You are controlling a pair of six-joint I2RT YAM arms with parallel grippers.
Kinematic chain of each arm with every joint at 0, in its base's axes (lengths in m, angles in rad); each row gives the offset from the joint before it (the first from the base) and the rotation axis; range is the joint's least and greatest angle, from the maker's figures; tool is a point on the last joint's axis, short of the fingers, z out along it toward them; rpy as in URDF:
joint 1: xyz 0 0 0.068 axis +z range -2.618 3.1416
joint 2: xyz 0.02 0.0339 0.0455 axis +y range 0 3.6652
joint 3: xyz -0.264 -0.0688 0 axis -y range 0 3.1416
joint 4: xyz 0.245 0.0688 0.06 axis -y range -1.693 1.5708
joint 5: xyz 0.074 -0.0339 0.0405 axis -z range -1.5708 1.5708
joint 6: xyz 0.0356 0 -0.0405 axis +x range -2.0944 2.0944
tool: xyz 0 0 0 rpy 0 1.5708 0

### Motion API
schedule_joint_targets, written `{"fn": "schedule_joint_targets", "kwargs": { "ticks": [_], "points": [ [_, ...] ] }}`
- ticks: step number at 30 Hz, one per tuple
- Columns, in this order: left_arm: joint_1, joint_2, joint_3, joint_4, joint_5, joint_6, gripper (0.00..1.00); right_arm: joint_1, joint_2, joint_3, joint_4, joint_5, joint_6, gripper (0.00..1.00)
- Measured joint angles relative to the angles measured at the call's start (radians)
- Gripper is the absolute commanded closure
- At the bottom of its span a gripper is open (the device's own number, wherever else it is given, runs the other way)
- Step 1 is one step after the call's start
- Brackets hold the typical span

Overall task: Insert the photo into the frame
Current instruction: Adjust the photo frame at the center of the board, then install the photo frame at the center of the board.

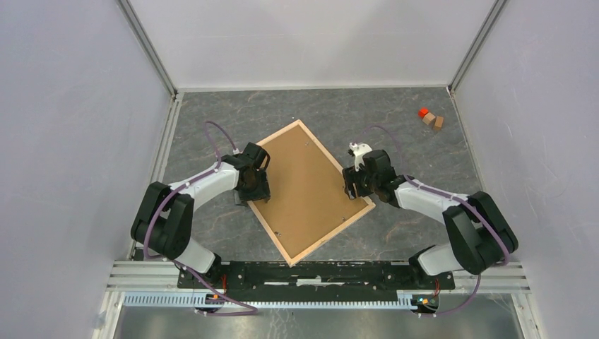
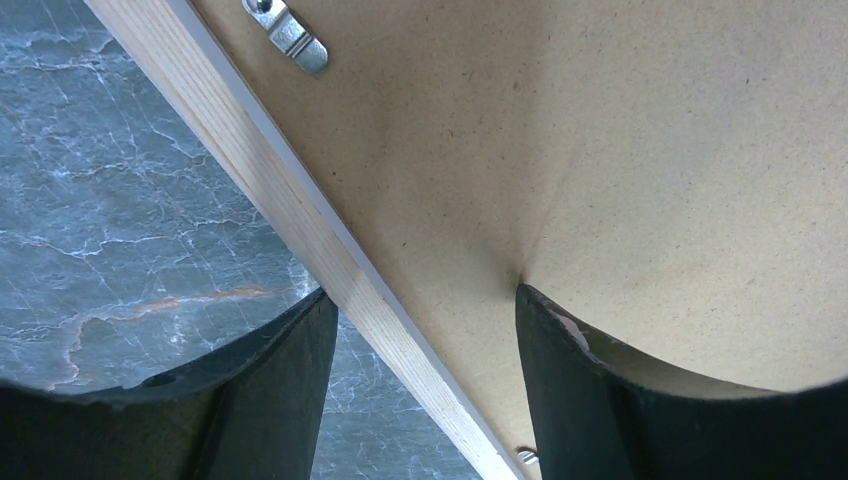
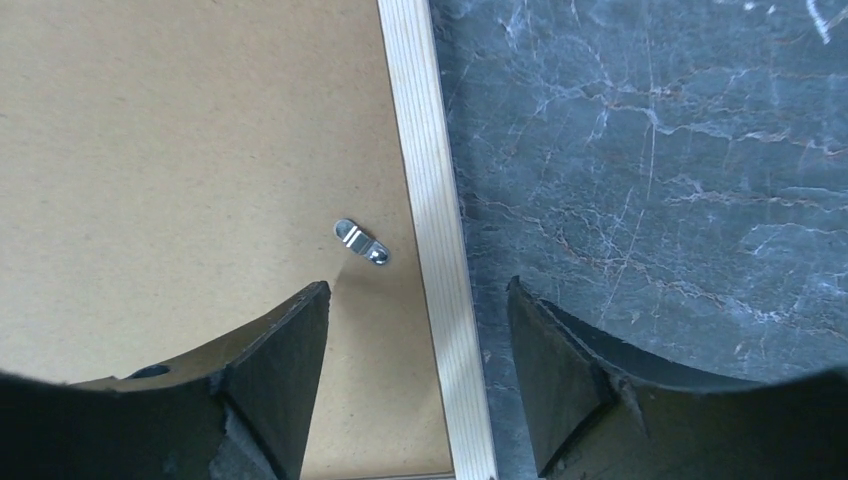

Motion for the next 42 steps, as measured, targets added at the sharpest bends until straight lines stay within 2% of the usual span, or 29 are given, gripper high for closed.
{"fn": "schedule_joint_targets", "kwargs": {
  "ticks": [4, 10, 13, 20, 25, 29, 34, 42],
  "points": [
    [0.0, -0.004, 0.0, -0.001, 0.008, 0.009, 0.28, 0.008, 0.048, 0.01, 0.0, 0.008, -0.012, 0.31],
    [0.0, -0.011, 0.0, -0.005, 0.015, 0.027, 0.32, 0.024, 0.067, 0.018, 0.032, 0.048, -0.008, 0.43],
    [0.0, -0.011, -0.004, -0.004, 0.014, 0.032, 0.32, 0.026, 0.086, 0.021, 0.066, 0.06, 0.012, 0.45],
    [0.0, -0.011, -0.007, 0.0, 0.014, 0.032, 0.32, 0.045, 0.115, 0.027, 0.118, 0.115, 0.075, 0.61],
    [0.0, -0.011, -0.008, 0.002, 0.015, 0.032, 0.32, 0.067, 0.122, 0.043, 0.097, 0.189, 0.127, 0.6],
    [0.001, -0.011, -0.009, 0.003, 0.016, 0.032, 0.32, 0.091, 0.122, 0.057, 0.063, 0.231, 0.147, 0.52],
    [0.002, -0.011, -0.009, 0.003, 0.017, 0.032, 0.31, 0.106, 0.119, 0.077, 0.0, 0.242, 0.163, 0.51],
    [0.004, -0.011, -0.01, 0.003, 0.024, 0.032, 0.31, 0.108, 0.124, 0.098, -0.049, 0.277, 0.189, 0.68]
  ]
}}
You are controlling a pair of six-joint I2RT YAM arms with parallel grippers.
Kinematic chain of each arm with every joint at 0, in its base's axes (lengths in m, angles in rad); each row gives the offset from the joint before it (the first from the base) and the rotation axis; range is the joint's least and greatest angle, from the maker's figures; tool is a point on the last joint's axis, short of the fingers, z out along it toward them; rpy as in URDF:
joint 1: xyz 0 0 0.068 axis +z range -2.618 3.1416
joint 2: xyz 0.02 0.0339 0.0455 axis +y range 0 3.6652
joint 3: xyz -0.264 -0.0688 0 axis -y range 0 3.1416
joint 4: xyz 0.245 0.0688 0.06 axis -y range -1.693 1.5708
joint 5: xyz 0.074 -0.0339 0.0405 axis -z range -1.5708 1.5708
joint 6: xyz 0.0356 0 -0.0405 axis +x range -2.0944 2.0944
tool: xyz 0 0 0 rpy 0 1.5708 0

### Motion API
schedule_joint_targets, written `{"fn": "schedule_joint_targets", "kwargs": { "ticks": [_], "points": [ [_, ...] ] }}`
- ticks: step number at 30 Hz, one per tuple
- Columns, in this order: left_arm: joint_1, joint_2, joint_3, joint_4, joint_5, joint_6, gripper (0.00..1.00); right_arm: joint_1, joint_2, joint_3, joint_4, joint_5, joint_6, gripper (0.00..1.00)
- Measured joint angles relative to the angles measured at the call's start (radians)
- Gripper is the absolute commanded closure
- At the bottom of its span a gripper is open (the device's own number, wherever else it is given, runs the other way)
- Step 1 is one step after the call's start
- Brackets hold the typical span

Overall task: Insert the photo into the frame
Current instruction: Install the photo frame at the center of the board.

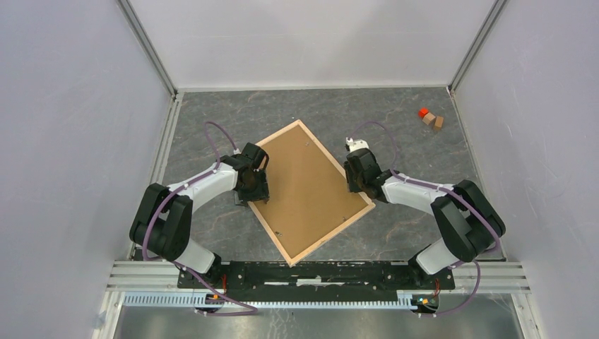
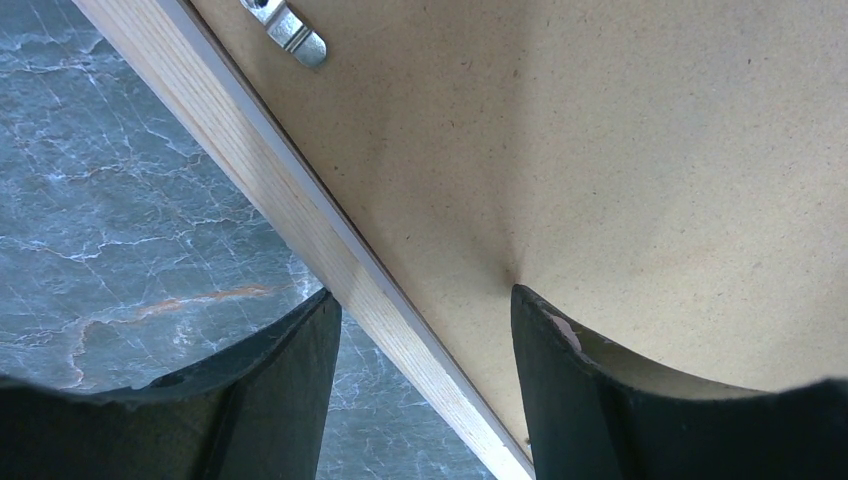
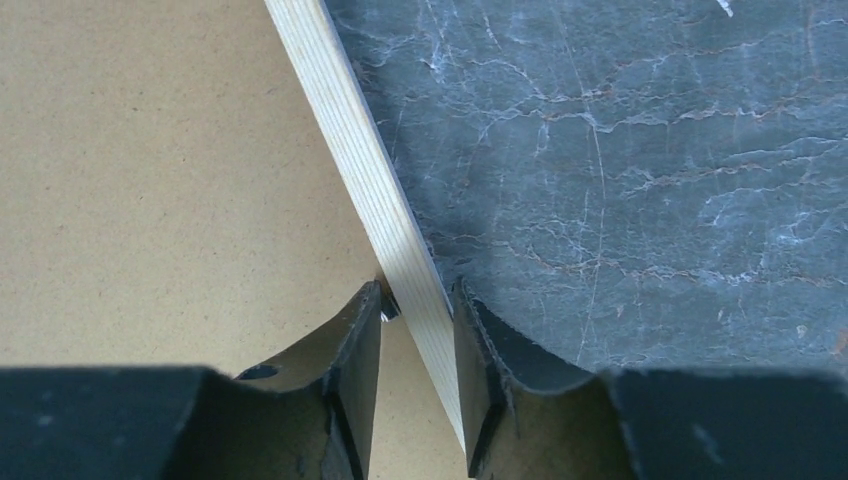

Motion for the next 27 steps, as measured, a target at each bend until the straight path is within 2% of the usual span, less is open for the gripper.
{"fn": "schedule_joint_targets", "kwargs": {
  "ticks": [4, 8, 13, 16, 22, 25, 27],
  "points": [
    [0.002, -0.002, 0.0, 0.0, 0.002, 0.0, 0.31, 0.0, 0.015, 0.024, -0.027, 0.021, 0.01, 0.81],
    [0.003, -0.002, 0.0, 0.0, 0.005, 0.0, 0.31, 0.004, 0.015, 0.027, -0.032, 0.026, 0.002, 0.81],
    [0.003, -0.002, 0.0, 0.0, 0.007, 0.0, 0.3, 0.004, 0.011, 0.026, -0.031, 0.015, -0.002, 0.52],
    [0.004, -0.002, 0.0, 0.002, 0.011, 0.001, 0.29, 0.004, -0.01, 0.005, -0.025, -0.028, 0.004, 0.42],
    [0.004, 0.0, 0.0, 0.013, 0.024, 0.004, 0.28, 0.007, -0.112, -0.089, -0.008, -0.111, 0.008, 0.37],
    [0.006, 0.018, 0.009, 0.01, 0.041, 0.02, 0.4, 0.007, -0.2, -0.175, 0.03, -0.148, 0.018, 0.35],
    [0.01, 0.049, 0.034, -0.007, 0.055, 0.03, 0.44, 0.007, -0.263, -0.233, 0.049, -0.159, 0.028, 0.35]
  ]
}}
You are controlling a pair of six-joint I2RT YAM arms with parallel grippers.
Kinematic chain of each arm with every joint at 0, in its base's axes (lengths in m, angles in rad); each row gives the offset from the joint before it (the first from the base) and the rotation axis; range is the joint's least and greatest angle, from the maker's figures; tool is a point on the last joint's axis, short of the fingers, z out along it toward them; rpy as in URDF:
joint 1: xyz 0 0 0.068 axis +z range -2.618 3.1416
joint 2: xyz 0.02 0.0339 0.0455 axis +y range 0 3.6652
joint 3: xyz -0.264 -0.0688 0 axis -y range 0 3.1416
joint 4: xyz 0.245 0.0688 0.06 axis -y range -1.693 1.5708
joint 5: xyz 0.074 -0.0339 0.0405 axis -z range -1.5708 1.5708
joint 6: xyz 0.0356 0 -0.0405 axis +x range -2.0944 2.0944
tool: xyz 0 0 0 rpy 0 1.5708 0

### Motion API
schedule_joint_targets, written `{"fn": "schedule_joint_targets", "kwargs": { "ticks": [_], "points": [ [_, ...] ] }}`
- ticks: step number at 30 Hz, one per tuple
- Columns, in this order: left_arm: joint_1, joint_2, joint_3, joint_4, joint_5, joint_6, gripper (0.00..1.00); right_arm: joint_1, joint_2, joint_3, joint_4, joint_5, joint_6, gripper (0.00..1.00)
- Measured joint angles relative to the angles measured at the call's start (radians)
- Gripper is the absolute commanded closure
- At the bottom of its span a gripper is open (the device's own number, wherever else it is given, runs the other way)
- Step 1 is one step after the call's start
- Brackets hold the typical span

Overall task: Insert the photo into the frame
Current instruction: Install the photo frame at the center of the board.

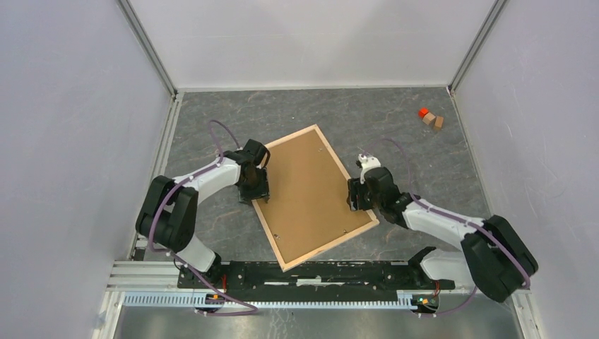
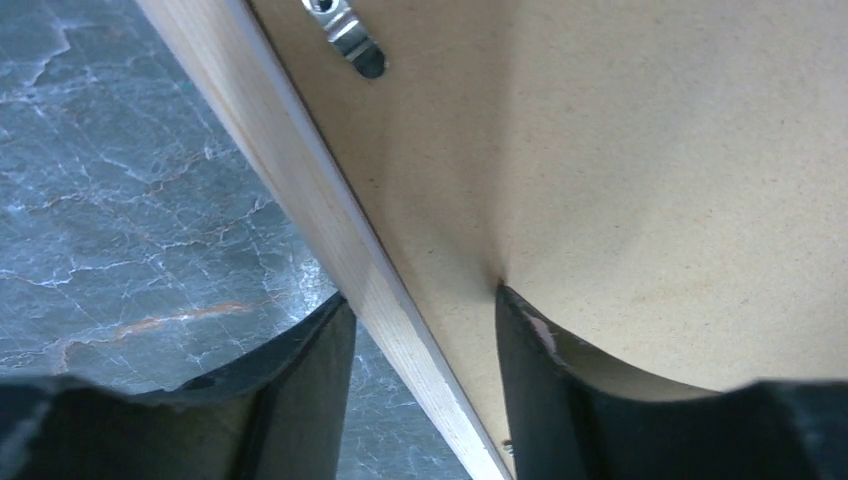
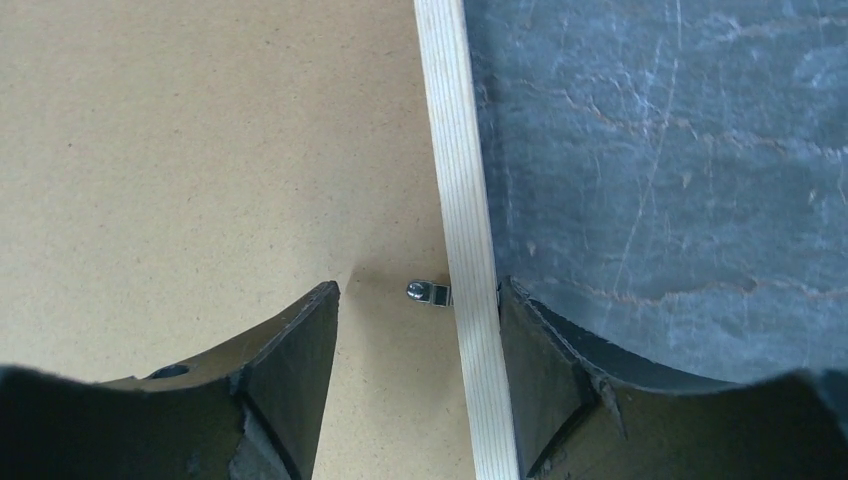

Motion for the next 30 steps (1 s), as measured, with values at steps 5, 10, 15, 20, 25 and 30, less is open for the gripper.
{"fn": "schedule_joint_targets", "kwargs": {
  "ticks": [5, 10, 15, 20, 25, 30],
  "points": [
    [0.003, 0.088, 0.097, -0.052, 0.018, 0.006, 0.51, -0.003, -0.116, -0.11, 0.046, 0.0, 0.012, 0.34],
    [0.003, 0.148, 0.167, -0.064, 0.007, 0.031, 0.62, -0.005, -0.149, -0.159, 0.065, -0.002, 0.014, 0.24],
    [0.0, 0.164, 0.182, -0.048, 0.025, 0.069, 0.62, 0.002, -0.151, -0.134, 0.029, 0.017, -0.006, 0.02],
    [-0.005, 0.171, 0.189, -0.033, 0.055, 0.1, 0.65, -0.07, 0.011, 0.054, -0.031, 0.018, -0.027, 0.02],
    [-0.005, 0.174, 0.19, -0.023, 0.076, 0.12, 0.7, -0.128, 0.264, 0.349, -0.073, 0.054, -0.053, 0.08],
    [-0.007, 0.176, 0.194, -0.024, 0.075, 0.126, 0.71, -0.188, 0.467, 0.563, -0.108, 0.026, -0.011, 0.14]
  ]
}}
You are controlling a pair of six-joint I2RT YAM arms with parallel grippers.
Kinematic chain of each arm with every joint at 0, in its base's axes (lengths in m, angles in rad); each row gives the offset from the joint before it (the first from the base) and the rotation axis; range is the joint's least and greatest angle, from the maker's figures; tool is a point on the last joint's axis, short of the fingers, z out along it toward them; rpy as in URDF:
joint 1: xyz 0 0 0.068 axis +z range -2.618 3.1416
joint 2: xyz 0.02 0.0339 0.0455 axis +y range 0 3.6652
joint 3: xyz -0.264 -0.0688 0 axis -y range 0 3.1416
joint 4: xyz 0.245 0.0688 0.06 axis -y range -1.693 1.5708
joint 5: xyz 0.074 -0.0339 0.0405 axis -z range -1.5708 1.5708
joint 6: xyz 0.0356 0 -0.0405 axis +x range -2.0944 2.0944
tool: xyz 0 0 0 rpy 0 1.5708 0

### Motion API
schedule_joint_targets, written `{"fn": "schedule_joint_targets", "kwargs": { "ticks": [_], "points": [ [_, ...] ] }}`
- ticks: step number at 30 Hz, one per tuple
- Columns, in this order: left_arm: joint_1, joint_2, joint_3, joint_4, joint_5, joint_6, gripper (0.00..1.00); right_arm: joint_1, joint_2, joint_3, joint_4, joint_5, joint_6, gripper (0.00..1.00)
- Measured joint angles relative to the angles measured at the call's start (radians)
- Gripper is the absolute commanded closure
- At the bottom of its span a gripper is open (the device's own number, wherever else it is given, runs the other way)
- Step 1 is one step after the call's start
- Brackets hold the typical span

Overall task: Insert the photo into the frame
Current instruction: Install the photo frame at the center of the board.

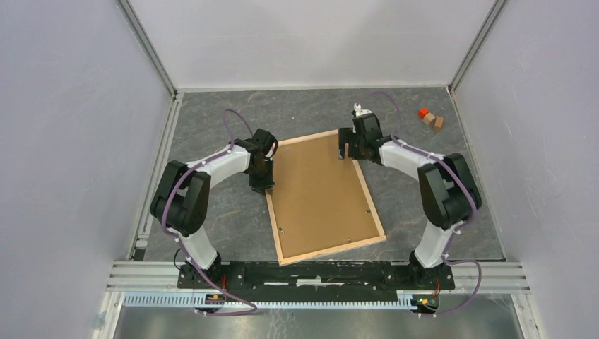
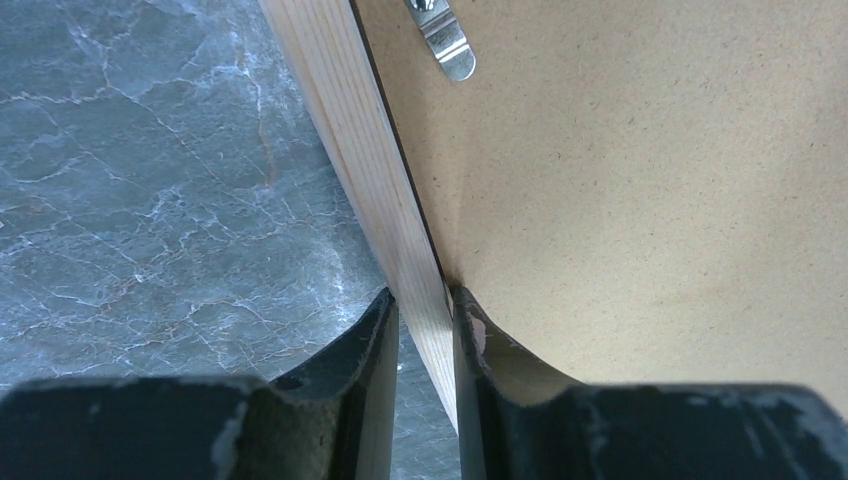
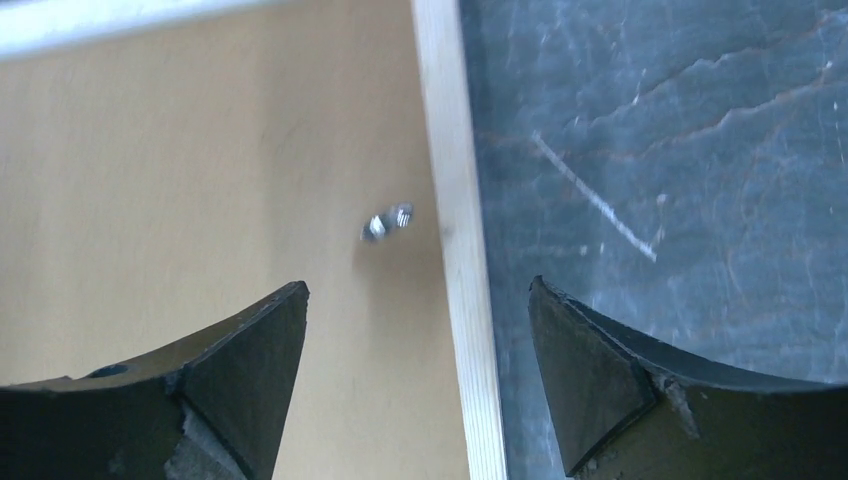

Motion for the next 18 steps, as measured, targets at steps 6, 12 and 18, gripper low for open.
{"fn": "schedule_joint_targets", "kwargs": {
  "ticks": [6, 12, 18],
  "points": [
    [-0.001, 0.008, 0.008, -0.008, 0.001, 0.0, 0.71, -0.025, 0.219, 0.258, -0.133, 0.001, 0.134, 0.22],
    [-0.001, 0.012, 0.014, -0.014, 0.001, 0.0, 0.72, -0.008, 0.23, 0.269, -0.243, 0.087, 0.299, 0.27],
    [-0.001, 0.012, 0.014, -0.015, 0.002, 0.0, 0.72, 0.02, 0.261, 0.322, -0.315, 0.168, 0.362, 0.33]
  ]
}}
